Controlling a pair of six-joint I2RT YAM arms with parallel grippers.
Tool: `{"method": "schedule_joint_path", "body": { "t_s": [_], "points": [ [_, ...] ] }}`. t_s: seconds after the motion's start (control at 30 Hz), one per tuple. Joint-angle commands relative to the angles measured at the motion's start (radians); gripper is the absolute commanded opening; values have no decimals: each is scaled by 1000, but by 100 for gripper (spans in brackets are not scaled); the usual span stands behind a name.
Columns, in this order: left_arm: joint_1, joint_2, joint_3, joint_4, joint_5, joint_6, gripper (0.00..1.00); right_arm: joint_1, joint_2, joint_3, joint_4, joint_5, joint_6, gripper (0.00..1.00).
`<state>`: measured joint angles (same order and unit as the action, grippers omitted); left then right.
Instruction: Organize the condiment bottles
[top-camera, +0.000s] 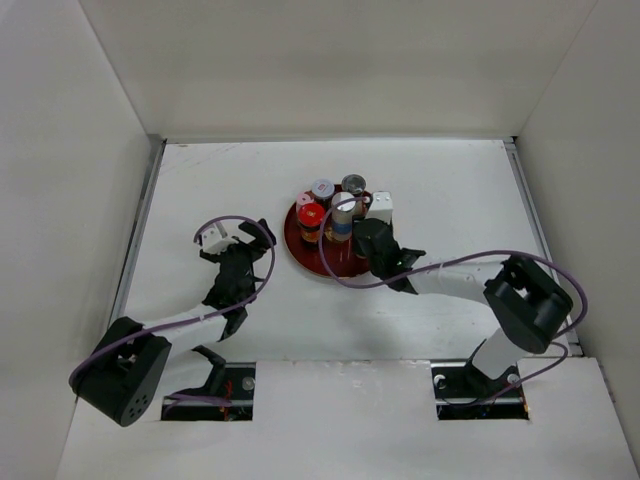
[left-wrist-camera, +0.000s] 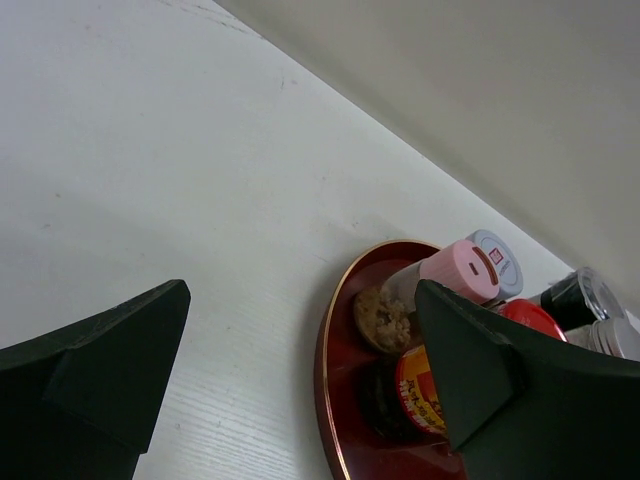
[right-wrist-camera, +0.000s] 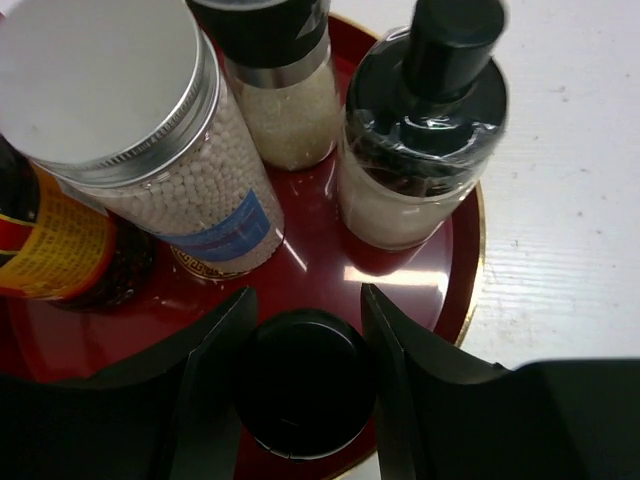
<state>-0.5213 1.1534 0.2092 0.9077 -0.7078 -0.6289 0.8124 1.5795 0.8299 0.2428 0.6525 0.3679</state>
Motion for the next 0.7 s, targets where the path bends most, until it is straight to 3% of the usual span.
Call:
{"method": "schedule_joint_path", "body": {
  "t_s": [0.0, 0.17, 0.33, 0.43, 0.67],
  "points": [
    [7, -18, -2, 22, -12, -8, 100, 3, 31, 54, 111, -8, -23, 43],
    [-7, -30, 2, 19, -19, -12, 100, 17, 53, 25, 118, -2, -17, 55],
    [1, -21, 7, 8, -12, -18, 100, 21, -12, -6, 115, -1, -17, 88],
    [11, -11, 19, -24, -25, -20, 100, 27, -103, -28, 113, 7, -20, 98],
    [34, 71, 163, -277, -29, -40, 100, 26, -353, -130, 119, 7, -24, 100]
  ]
}}
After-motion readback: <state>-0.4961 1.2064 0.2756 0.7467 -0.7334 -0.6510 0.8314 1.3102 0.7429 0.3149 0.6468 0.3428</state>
